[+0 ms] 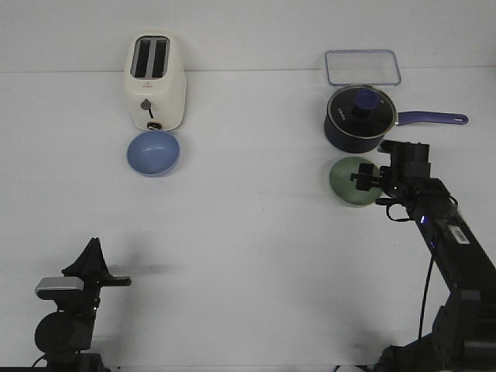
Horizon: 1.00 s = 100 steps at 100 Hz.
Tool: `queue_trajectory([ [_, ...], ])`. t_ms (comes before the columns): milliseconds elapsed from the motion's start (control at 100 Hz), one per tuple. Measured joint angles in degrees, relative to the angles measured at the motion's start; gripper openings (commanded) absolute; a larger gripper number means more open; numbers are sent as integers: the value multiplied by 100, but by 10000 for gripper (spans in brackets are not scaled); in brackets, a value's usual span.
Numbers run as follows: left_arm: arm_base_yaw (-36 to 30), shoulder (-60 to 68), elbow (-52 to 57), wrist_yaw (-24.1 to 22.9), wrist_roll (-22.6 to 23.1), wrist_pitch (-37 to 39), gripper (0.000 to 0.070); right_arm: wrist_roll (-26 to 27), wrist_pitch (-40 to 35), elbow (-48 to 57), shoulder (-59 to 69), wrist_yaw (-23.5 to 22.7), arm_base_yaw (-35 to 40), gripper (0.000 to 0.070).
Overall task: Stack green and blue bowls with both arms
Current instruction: 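Reach the right gripper forward and grasp the pale green bowl rim, then drag the green bowl with the right gripper toward the table center, nearer the robot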
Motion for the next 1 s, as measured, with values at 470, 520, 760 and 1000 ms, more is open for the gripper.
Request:
queue_trajectory([
  [470, 0, 0, 0, 2, 0, 0, 14, -94, -155, 4, 7, -262, -44, 0],
  [520, 0, 0, 0, 0, 0, 0, 14, -120, -219, 4, -229, -404, -55, 0],
  [760, 0, 0, 0, 0, 0, 0, 14, -24, -730, 22, -1696, -1456, 116, 0],
  [1000, 0, 0, 0, 2, 0, 0, 14, 11, -1025, -450, -2326, -1480, 1458, 0],
])
